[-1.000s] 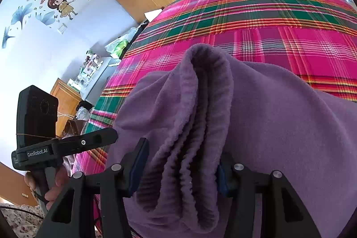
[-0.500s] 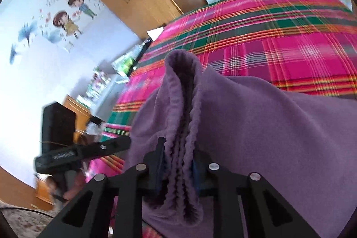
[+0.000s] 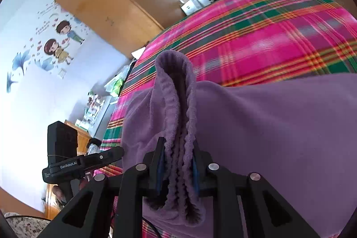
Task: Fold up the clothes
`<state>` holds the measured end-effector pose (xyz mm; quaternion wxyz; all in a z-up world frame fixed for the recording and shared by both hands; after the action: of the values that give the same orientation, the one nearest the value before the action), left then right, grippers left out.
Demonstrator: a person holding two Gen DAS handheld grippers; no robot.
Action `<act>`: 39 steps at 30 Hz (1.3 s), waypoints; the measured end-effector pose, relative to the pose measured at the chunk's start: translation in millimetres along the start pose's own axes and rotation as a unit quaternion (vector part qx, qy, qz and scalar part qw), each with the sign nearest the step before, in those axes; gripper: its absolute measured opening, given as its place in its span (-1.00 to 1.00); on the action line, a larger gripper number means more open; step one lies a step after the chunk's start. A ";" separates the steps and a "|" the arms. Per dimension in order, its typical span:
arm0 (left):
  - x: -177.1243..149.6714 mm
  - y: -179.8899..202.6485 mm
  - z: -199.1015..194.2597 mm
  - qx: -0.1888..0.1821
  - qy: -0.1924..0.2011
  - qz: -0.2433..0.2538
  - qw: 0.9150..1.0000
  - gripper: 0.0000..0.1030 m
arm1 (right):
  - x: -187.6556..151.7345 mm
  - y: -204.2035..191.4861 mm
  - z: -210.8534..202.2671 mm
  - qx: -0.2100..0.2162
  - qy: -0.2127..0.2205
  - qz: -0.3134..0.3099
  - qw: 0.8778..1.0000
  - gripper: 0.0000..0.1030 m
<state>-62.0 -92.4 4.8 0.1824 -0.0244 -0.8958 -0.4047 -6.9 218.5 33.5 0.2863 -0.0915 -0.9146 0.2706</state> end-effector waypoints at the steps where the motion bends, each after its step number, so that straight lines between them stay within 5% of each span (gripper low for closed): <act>1: 0.1 0.4 1.5 0.001 -0.001 0.001 1.000 -0.28 | -1.9 3.2 -1.3 -0.001 0.001 0.004 1.000 -0.60; 29: -0.5 13.5 28.5 0.017 -0.042 0.013 0.999 -0.28 | -11.8 56.9 -7.2 -0.034 0.003 0.063 0.997 -0.49; 36: -4.8 16.8 31.6 0.012 -0.051 0.018 0.998 -0.28 | -16.5 51.6 -40.0 -0.081 0.065 0.039 0.994 -0.41; 39: -7.1 18.2 33.4 0.008 -0.053 0.018 0.998 -0.28 | -26.8 40.3 -48.0 -0.068 0.074 0.013 0.995 -0.41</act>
<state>-62.1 -54.9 -4.9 0.1425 -0.0604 -0.9069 -0.3918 43.1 264.9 31.8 0.3429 -0.1423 -0.9059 0.2037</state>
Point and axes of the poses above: each gripper's, at about its wrist camera, not at the fingertips, and z roughly the way its jaws point, y to its right, x to its top, the point moved 2 cm from there along z, roughly the way its jaws point, and after that the axes turned 7 degrees about -x, right-handed, at the moved point
